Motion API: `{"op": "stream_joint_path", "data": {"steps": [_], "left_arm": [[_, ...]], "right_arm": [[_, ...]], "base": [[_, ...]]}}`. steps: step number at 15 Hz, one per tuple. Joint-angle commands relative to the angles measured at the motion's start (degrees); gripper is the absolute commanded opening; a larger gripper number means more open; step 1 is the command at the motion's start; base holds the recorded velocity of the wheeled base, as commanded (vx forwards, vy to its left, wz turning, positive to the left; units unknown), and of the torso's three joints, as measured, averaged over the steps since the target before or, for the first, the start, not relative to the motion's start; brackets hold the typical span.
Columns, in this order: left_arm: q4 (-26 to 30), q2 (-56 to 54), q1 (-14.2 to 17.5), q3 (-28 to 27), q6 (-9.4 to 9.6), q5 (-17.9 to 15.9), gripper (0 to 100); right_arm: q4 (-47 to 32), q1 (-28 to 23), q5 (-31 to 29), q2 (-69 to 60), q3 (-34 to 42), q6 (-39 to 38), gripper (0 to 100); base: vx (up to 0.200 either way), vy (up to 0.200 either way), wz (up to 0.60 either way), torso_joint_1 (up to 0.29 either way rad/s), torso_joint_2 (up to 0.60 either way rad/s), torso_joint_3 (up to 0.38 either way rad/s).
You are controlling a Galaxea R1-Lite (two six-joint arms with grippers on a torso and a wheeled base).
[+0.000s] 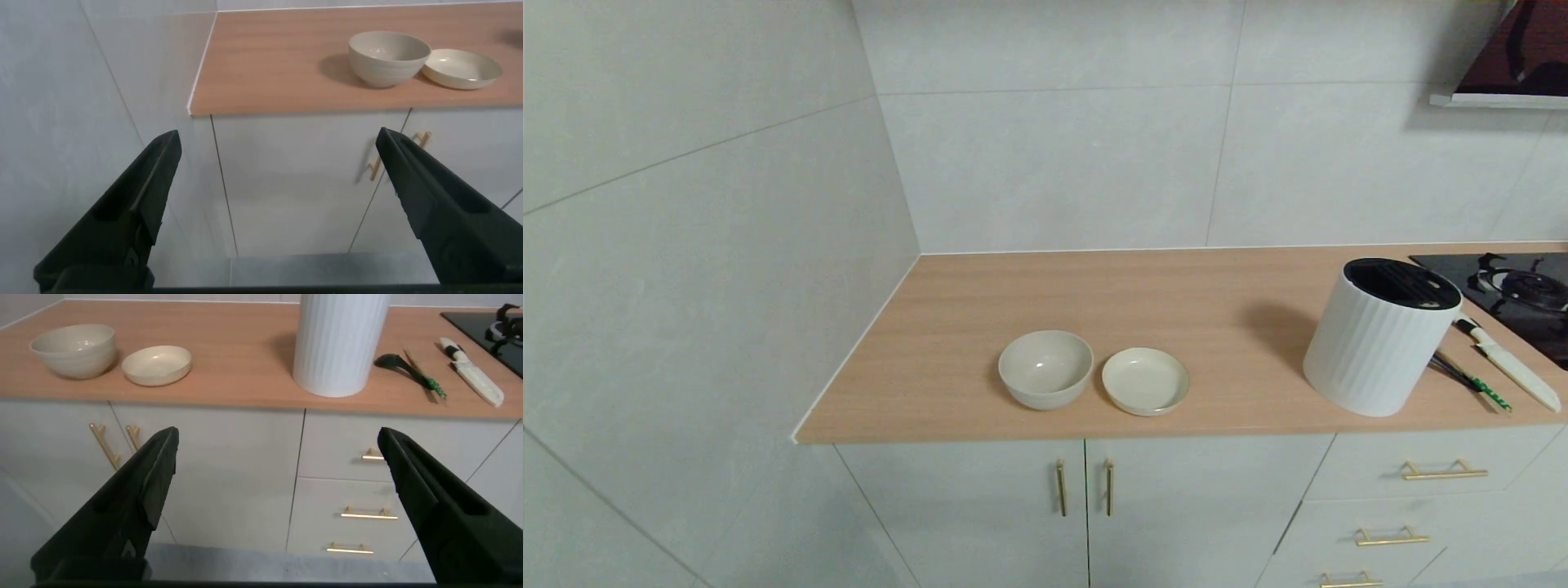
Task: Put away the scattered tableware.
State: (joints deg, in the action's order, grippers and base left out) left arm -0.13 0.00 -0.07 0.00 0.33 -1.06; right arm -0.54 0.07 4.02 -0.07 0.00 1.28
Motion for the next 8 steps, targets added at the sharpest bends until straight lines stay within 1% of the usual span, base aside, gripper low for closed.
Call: {"op": "stream_joint_path", "data": {"steps": [1, 5, 8], "left_arm": [[-0.04, 0.0, -0.01, 0.0, 0.02, 0.01, 100], [-0.04, 0.0, -0.01, 0.0, 0.02, 0.01, 100], [-0.04, 0.0, -0.01, 0.0, 0.02, 0.01, 100]], "right_arm": [[0.01, 0.01, 0.02, 0.07, 0.0, -0.05, 100], [0.01, 0.01, 0.02, 0.07, 0.0, -0.05, 100], [0.01, 0.01, 0.02, 0.07, 0.0, 0.04, 100]], "base": [[0.0, 0.0, 0.0, 0.0, 0.0, 0.0], [0.0, 0.0, 0.0, 0.0, 0.0, 0.0], [0.0, 0.0, 0.0, -0.131, 0.31, 0.155]]}}
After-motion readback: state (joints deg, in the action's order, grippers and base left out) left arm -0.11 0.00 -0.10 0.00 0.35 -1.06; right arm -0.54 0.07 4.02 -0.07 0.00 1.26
